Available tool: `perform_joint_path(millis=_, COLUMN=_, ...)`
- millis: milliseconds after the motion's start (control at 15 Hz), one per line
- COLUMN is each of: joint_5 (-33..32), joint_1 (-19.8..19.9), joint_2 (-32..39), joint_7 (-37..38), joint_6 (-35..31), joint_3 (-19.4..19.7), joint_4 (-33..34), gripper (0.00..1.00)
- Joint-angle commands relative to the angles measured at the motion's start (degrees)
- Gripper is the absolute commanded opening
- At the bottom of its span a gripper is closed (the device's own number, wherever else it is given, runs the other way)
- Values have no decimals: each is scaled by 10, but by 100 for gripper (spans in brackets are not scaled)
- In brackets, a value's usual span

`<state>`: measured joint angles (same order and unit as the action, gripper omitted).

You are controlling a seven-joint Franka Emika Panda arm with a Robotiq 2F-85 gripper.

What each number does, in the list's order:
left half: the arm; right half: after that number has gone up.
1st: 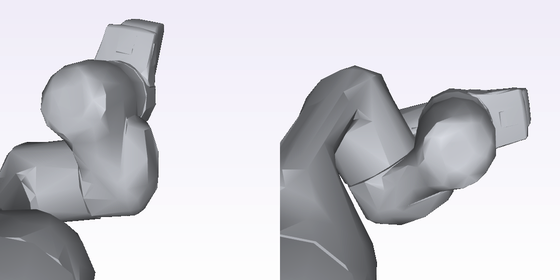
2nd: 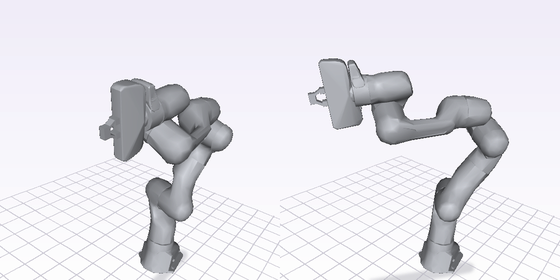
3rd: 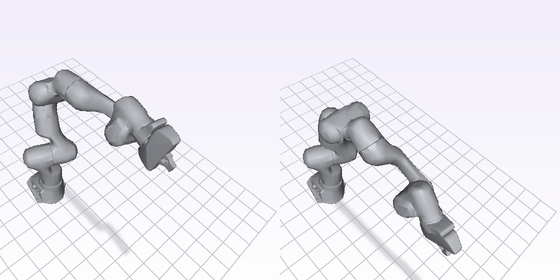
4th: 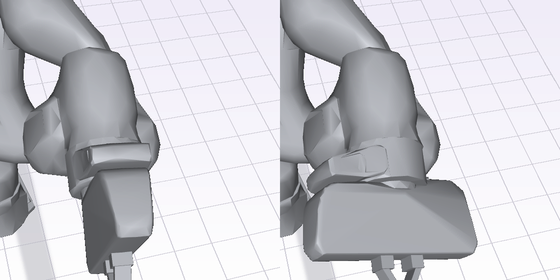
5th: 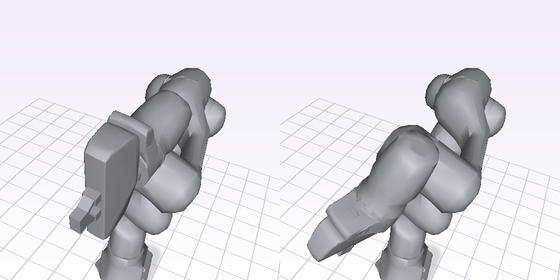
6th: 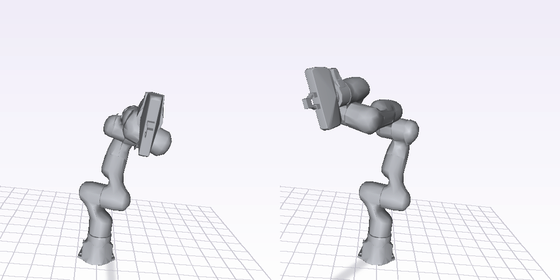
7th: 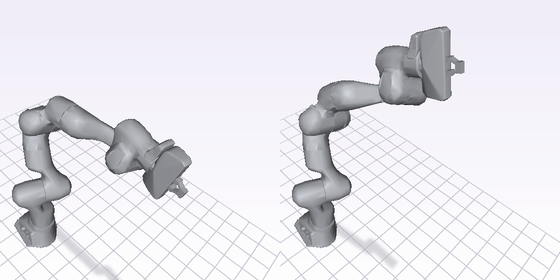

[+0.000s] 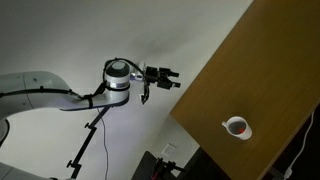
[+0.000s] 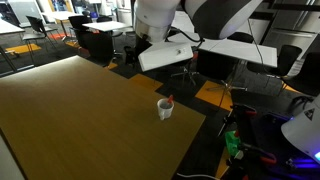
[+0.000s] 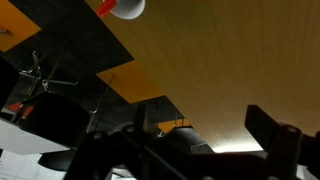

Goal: Take the red marker out of the white mug and place it on the table

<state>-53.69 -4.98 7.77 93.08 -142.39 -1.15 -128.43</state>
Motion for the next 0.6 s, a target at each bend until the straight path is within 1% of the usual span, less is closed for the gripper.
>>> perform_joint_path(millis=0, joint_5=-7, joint_1=-5, joint_2=3, joint_7=29, joint_6=26, joint_3=1, joint_4=8, gripper=100)
perform_joint_path(millis=333, joint_5=-6, joint_1=-27, joint_2=28, joint_7=193, joint_6=152, joint_3=-6, joint_4=32, gripper=100)
perform_joint_path(millis=533, joint_5=6, joint_1=-41, joint_2=52, joint_7=274, joint_6=232, joint_3=-15, joint_4=49, gripper=100)
